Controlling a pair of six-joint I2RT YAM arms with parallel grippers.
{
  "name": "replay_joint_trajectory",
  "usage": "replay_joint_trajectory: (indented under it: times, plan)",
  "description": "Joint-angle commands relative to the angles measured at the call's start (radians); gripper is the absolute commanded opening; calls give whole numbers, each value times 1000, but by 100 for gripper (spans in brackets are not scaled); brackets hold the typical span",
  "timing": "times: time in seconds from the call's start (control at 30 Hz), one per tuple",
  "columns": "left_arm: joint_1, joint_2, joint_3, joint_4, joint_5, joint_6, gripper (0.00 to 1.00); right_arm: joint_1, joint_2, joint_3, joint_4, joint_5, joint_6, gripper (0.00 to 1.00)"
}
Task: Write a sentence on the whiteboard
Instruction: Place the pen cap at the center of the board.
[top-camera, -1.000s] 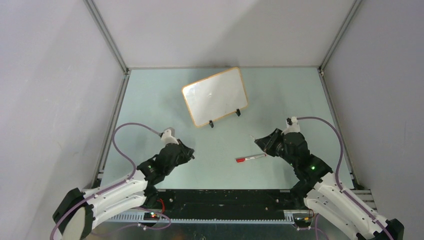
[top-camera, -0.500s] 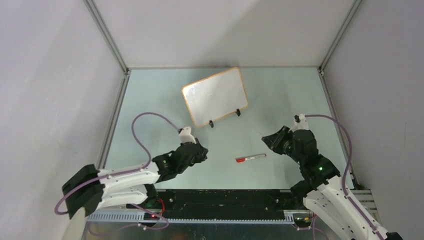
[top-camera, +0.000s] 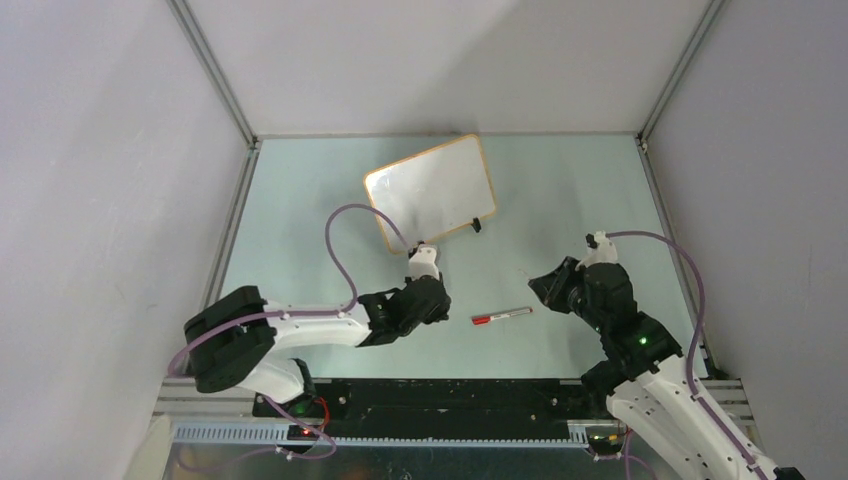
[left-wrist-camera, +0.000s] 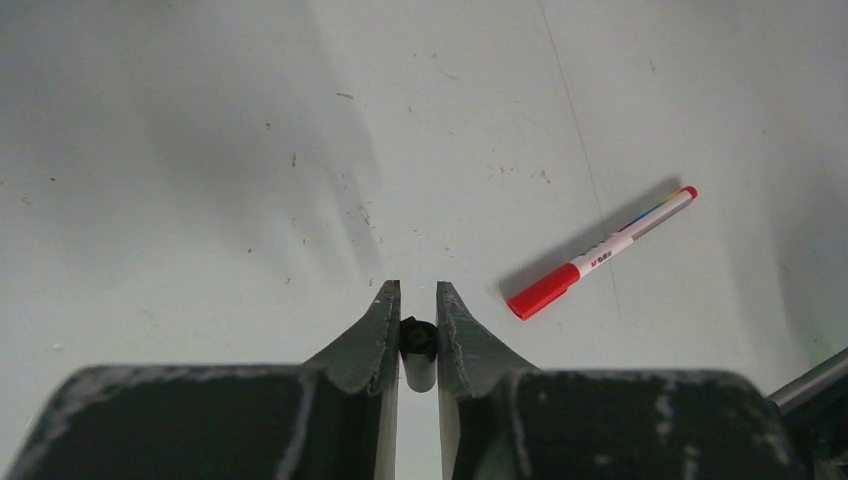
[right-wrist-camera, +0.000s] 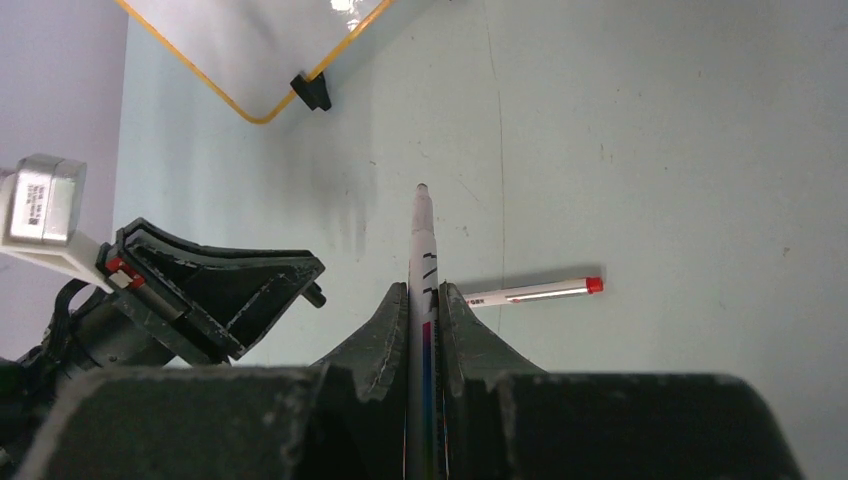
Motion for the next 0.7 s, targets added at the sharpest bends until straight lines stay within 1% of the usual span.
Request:
replay_joint_trajectory:
  times: [0.0, 0.1, 0.17, 0.27, 0.37, 0.47, 0.67]
  plan:
    - [-13, 30, 85, -61, 6, 66, 6, 11, -34, -13, 30, 25, -33, 0]
    - [-21, 28, 116, -117, -3, 114, 19, 17, -27, -17, 40, 30, -41, 0]
    - [-22, 13, 112, -121, -5, 130, 24, 18, -12, -18, 46, 35, -45, 0]
    - [-21, -22, 109, -123, -8, 146, 26, 19, 14, -17, 57, 36, -50, 0]
    - [-21, -44, 102, -115, 7, 166, 31, 21, 28, -16, 66, 36, -54, 0]
    - [-21, -52, 104, -117, 20, 176, 38, 27, 35, -17, 75, 45, -57, 0]
    - [-17, -117, 97, -138, -7, 216, 42, 32, 68, -17, 109, 75, -56, 0]
